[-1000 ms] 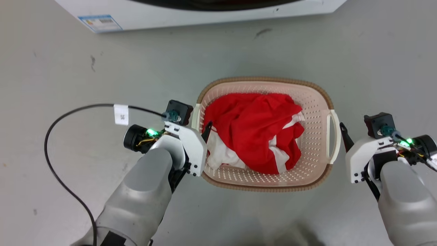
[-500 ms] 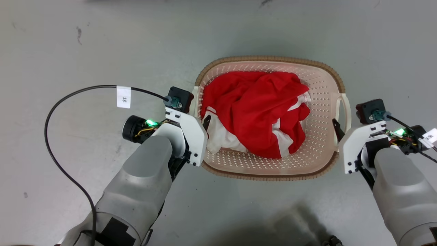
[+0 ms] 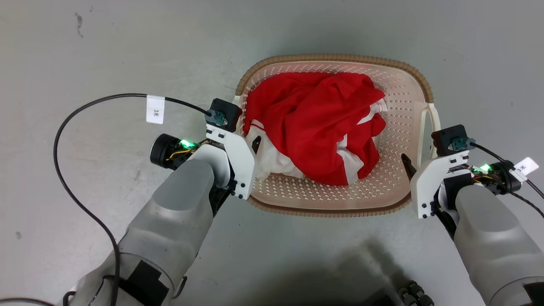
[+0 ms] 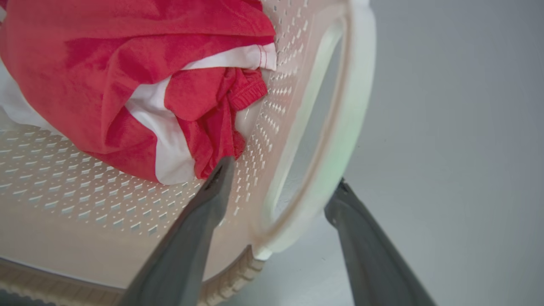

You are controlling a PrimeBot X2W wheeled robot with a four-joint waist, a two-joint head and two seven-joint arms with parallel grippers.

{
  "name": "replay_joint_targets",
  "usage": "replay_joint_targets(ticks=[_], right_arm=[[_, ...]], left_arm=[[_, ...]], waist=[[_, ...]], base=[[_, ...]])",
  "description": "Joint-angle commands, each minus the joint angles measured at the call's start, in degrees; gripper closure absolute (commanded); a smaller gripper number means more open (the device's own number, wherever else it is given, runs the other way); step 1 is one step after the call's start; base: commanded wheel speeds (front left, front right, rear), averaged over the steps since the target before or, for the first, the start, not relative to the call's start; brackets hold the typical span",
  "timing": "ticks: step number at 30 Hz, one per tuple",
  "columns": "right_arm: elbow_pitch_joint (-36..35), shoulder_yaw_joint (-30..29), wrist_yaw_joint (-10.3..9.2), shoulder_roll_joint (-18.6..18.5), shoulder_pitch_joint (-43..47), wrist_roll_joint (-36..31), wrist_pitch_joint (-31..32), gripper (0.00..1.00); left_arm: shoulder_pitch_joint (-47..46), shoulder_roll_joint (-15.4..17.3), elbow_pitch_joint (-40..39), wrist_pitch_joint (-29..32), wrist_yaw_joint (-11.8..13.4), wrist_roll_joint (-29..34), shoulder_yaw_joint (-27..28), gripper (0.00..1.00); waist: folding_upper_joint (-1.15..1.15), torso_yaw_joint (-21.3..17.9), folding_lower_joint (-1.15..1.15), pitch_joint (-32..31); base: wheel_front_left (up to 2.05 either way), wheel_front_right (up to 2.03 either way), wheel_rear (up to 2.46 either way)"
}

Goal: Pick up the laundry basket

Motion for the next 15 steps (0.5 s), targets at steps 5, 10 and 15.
replay_joint_targets(ticks=[5,10,15], right_arm=[[0.07,1.94,-0.06,0.08,-1.38,2.15,-0.44,0.00],[0.07,3.31,-0.06,0.00,-1.83,3.04,-0.81,1.00],[0.08,4.85,-0.05,0.38,-2.20,4.08,-0.81,1.00]], left_arm=[[-1.80,0.10,1.29,-0.46,-0.04,-0.86,-1.18,0.00],[-2.50,0.08,2.00,-0.71,0.17,-1.02,-1.92,1.00],[-3.03,0.09,2.46,-0.86,-0.16,-1.41,-2.88,1.00]], waist=[[0.00,-0.18,0.00,1.44],[0.00,-0.09,0.00,2.05],[0.00,0.04,0.00,2.34]], base=[[0.00,0.00,0.00],[0.00,0.00,0.00],[0.00,0.00,0.00]])
